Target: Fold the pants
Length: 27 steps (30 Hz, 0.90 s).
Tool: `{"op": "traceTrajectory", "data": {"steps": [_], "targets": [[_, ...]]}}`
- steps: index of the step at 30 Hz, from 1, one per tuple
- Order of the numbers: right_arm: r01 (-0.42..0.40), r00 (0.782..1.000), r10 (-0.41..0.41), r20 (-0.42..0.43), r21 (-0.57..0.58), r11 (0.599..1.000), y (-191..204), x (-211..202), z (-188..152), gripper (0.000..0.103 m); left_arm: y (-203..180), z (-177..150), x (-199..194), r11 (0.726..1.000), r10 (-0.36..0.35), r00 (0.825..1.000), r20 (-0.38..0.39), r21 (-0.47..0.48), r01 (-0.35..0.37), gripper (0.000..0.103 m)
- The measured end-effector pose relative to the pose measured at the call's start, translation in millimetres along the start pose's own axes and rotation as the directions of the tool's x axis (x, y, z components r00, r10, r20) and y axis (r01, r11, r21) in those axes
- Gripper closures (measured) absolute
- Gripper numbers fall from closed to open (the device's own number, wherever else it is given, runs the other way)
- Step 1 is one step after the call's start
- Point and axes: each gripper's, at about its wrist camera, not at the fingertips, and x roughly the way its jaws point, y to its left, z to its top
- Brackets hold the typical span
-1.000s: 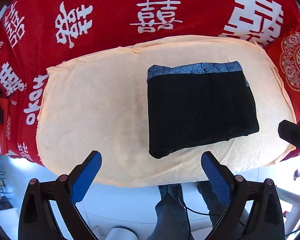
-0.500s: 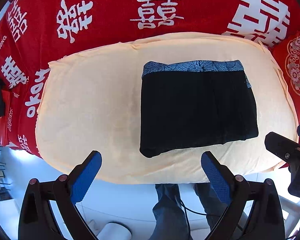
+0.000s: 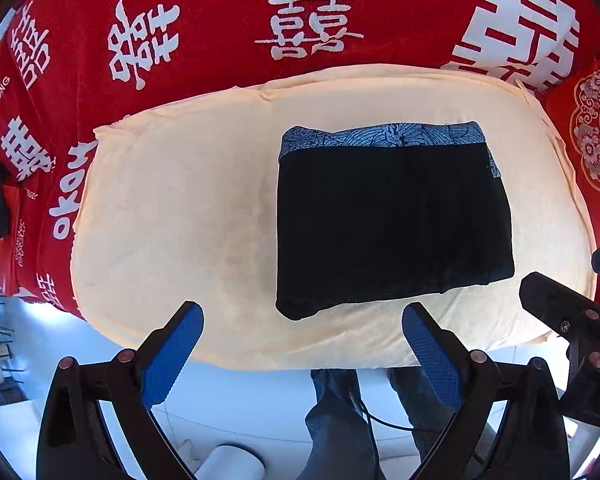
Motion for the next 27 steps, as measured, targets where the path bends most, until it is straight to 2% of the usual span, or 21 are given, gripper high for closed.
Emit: {"op": "traceTrajectory", "data": {"steps": [27], "targets": [[0.014,1.000,-0.014,-0.008,-0.006,1.000,1.4,3.2,-0.3,0.000,-4.0,0.1,-2.4,1.000,-0.016,1.000,0.009,0.007,0.016,0.003]]}}
